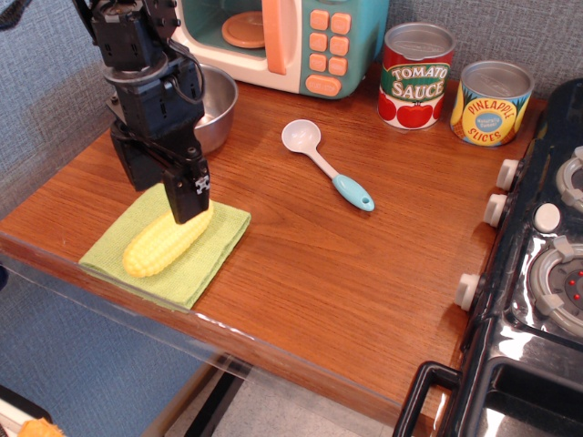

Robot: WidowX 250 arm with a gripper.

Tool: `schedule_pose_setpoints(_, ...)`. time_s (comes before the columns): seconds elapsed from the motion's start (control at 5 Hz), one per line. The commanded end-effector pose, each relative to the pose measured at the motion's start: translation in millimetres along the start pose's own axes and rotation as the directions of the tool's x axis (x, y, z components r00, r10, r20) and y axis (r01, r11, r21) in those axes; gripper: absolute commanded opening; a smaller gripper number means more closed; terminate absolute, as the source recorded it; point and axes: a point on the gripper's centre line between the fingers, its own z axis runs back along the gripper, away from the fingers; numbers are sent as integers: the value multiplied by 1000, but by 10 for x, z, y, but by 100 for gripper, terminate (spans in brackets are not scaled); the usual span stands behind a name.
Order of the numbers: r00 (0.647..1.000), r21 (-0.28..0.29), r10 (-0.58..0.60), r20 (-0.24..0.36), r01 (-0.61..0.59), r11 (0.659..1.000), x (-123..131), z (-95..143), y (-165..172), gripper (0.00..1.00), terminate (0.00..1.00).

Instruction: PLACE CORN ON THE GREEN CLOTH

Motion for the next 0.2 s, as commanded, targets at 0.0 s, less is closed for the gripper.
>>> schedule_pose_setpoints(0.0, 999, 37, 2, 53, -4, 999, 21, 224, 59, 100, 100)
